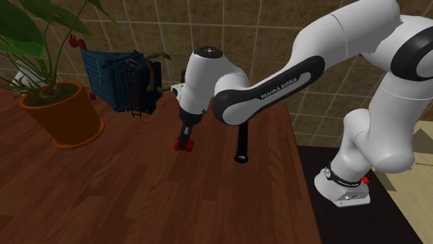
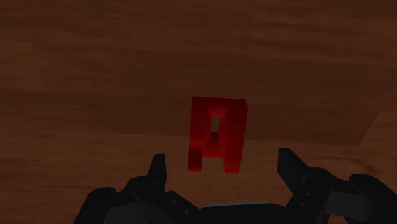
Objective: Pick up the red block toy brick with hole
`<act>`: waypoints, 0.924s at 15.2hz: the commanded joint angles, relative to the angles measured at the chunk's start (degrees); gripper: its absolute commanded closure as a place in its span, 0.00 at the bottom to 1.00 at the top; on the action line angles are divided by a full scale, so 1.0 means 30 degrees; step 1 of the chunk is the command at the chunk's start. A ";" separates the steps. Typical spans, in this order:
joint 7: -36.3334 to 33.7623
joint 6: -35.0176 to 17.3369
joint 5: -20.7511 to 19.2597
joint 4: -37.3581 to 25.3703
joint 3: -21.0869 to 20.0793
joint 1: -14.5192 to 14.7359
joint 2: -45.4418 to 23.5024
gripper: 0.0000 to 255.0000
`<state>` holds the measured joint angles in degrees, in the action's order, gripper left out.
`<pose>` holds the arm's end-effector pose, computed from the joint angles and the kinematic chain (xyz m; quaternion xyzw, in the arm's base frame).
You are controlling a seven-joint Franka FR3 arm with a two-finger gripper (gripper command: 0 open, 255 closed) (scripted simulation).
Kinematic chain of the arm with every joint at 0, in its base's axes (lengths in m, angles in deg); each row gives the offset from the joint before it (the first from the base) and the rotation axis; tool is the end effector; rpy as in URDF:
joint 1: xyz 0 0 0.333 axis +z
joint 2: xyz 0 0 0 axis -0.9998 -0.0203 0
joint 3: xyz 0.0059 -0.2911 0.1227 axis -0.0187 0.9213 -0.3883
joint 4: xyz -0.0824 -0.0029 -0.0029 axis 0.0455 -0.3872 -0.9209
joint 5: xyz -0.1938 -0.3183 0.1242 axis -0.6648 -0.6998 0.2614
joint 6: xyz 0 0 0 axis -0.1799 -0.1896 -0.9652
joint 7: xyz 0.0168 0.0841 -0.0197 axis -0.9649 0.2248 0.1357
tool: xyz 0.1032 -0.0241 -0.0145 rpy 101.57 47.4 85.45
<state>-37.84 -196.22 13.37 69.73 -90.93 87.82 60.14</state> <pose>0.6116 0.0208 0.4446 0.9873 0.0143 0.1573 0.0176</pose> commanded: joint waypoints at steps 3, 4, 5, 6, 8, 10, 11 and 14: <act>-0.0029 -0.0938 -0.0067 0.0213 0.0053 -0.0040 -0.0691 0.00; -0.0054 -0.1172 -0.0093 0.0339 0.0059 -0.0037 -0.0799 0.00; -0.0080 -0.1405 -0.0120 0.0461 0.0066 -0.0034 -0.0911 0.00; -0.0107 -0.1638 -0.0147 0.0580 0.0074 -0.0031 -0.1027 0.00; -0.0122 -0.1772 -0.0163 0.0647 0.0079 -0.0028 -0.1093 0.00; -0.0135 -0.1784 -0.0167 0.0687 0.0076 -0.0022 -0.1065 1.00; -0.0143 -0.1772 -0.0170 0.0675 0.0074 -0.0017 -0.1065 1.00; -0.0113 -0.1727 -0.0153 0.0629 0.0076 -0.0030 -0.1066 1.00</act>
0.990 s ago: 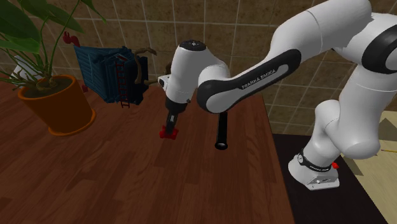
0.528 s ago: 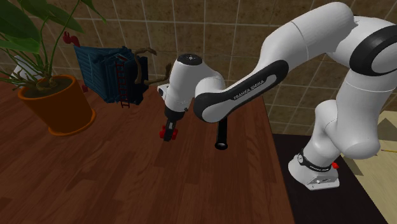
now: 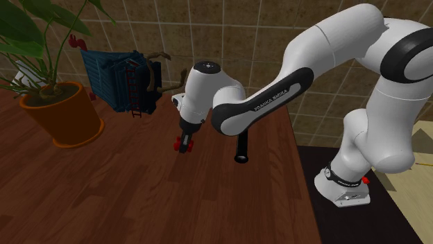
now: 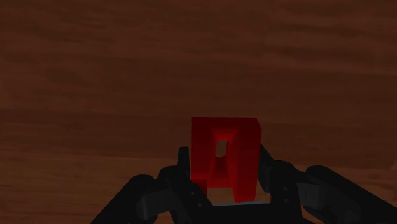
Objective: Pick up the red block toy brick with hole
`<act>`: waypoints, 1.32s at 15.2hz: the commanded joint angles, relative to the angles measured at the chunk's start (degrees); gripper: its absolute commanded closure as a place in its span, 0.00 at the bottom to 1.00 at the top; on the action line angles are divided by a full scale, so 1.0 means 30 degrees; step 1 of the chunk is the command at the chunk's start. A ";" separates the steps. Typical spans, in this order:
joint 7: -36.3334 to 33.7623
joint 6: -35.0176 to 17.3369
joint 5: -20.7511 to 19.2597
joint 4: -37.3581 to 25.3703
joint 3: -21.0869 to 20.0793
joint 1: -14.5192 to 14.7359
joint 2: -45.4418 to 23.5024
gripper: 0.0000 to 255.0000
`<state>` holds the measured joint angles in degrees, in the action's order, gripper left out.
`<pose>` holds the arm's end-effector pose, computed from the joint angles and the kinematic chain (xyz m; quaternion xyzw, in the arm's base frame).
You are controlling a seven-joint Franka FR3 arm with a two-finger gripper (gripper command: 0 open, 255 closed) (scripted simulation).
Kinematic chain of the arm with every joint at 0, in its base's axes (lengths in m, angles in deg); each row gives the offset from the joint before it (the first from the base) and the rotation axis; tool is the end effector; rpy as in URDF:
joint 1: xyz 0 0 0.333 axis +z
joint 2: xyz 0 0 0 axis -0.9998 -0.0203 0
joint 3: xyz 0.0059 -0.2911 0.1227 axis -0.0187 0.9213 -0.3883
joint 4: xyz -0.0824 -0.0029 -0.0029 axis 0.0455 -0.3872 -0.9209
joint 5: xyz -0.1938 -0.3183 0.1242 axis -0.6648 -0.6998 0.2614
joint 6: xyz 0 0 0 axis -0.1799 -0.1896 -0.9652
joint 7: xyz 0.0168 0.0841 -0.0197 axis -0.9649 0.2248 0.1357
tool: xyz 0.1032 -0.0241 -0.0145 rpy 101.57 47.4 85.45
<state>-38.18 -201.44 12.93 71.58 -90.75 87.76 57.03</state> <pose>0.6167 0.0191 0.4062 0.9869 0.0140 0.1596 0.0170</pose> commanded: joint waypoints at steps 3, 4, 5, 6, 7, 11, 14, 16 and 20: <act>0.0001 0.0031 -0.0003 0.0022 0.0015 -0.0012 -0.0004 1.00; -0.0009 -0.0030 -0.0016 0.0030 0.0018 -0.0011 -0.0059 1.00; 0.0018 0.0202 0.0012 -0.0085 0.0010 -0.0015 0.0059 1.00; 0.0045 0.0435 0.0040 -0.0202 0.0003 -0.0018 0.0175 1.00; 0.0070 0.0669 0.0065 -0.0330 -0.0004 -0.0021 0.0282 1.00; 0.0166 0.1612 0.0162 -0.0869 -0.0025 -0.0028 0.0688 1.00; 0.0232 0.2325 0.0226 -0.1318 -0.0039 -0.0032 0.0955 1.00; 0.0273 0.2805 0.0265 -0.1639 -0.0046 -0.0034 0.1114 1.00; 0.0334 0.3565 0.0320 -0.2177 -0.0056 -0.0035 0.1338 1.00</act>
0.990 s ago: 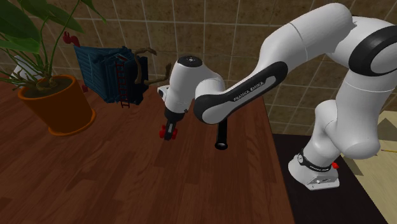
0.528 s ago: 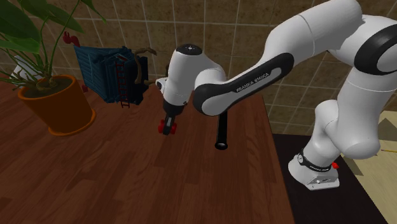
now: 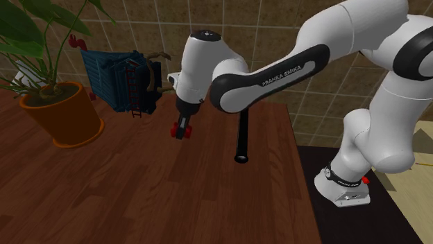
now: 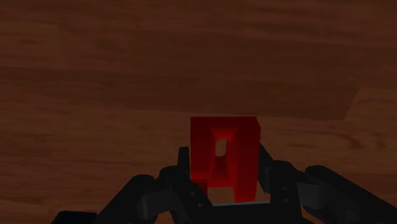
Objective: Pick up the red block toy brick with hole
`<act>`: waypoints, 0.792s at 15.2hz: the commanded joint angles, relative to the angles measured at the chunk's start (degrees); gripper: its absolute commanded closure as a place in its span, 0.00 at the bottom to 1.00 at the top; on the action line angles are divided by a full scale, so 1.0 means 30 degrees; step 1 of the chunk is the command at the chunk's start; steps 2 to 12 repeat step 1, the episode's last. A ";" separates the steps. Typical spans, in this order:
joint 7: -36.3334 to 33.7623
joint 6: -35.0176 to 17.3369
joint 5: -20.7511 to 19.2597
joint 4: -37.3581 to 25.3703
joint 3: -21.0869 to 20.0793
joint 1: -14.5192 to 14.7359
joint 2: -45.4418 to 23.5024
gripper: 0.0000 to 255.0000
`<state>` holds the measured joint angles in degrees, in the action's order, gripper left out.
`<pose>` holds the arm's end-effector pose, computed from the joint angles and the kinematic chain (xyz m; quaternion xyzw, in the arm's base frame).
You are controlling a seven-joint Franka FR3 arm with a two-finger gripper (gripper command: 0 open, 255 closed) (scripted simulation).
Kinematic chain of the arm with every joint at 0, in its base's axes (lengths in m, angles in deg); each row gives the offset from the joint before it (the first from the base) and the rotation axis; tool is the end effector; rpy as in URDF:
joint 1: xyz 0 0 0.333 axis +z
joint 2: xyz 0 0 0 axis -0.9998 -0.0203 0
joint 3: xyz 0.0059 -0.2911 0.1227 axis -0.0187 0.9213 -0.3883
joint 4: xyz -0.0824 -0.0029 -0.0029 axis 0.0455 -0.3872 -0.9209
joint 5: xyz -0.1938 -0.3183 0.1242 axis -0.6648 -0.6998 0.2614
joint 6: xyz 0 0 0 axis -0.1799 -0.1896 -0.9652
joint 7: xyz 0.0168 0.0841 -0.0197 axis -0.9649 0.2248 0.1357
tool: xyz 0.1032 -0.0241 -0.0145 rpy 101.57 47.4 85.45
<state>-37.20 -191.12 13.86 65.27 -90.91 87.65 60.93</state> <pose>0.6168 0.0181 0.4813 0.9871 0.0134 0.1584 0.0174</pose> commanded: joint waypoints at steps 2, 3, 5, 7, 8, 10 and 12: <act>0.0005 0.0124 0.0008 -0.0078 -0.0002 0.0001 0.0038 1.00; 0.0005 0.0124 0.0008 -0.0078 -0.0002 0.0001 0.0038 1.00; 0.0005 0.0124 0.0008 -0.0078 -0.0002 0.0001 0.0038 1.00; 0.0005 0.0124 0.0008 -0.0078 -0.0002 0.0001 0.0038 1.00; 0.0005 0.0124 0.0008 -0.0078 -0.0002 0.0001 0.0038 1.00; 0.0005 0.0124 0.0008 -0.0078 -0.0002 0.0001 0.0038 1.00; 0.0005 0.0124 0.0008 -0.0078 -0.0002 0.0001 0.0038 1.00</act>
